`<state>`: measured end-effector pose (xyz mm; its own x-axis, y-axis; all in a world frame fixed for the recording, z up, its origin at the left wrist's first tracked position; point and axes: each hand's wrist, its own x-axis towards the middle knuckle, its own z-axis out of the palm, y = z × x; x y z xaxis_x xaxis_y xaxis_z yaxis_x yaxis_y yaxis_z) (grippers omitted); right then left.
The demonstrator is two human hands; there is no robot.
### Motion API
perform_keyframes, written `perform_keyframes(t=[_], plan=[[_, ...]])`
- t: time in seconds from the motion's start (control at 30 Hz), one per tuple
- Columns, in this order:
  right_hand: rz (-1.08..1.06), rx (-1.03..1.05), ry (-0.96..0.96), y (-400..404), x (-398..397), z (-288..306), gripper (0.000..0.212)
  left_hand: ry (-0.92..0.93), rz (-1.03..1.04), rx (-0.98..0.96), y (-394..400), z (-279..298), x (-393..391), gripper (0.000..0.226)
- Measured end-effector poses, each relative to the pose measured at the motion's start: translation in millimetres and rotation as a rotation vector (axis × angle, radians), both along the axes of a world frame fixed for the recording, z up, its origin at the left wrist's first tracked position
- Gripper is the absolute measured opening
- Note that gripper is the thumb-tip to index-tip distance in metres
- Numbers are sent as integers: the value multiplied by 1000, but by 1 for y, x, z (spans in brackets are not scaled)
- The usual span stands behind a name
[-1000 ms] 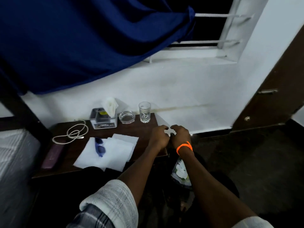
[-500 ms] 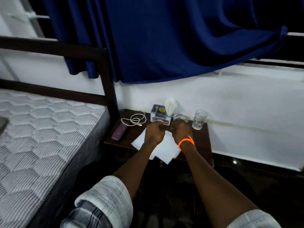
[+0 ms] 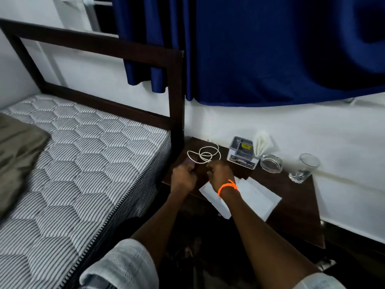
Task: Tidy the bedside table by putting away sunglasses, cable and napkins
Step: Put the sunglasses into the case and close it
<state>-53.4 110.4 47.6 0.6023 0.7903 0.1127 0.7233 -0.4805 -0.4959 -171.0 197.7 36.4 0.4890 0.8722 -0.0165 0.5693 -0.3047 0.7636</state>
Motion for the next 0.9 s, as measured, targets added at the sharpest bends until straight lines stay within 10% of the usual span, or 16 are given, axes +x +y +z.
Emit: perform_keyframes(t=[0.43,0.9], plan=[[143,-52,69,74,6,-48,46,204,24,90,62,-58,11,56],[144,-22,5,69,17,-20,52,7,53,21,61,-32,3,59]])
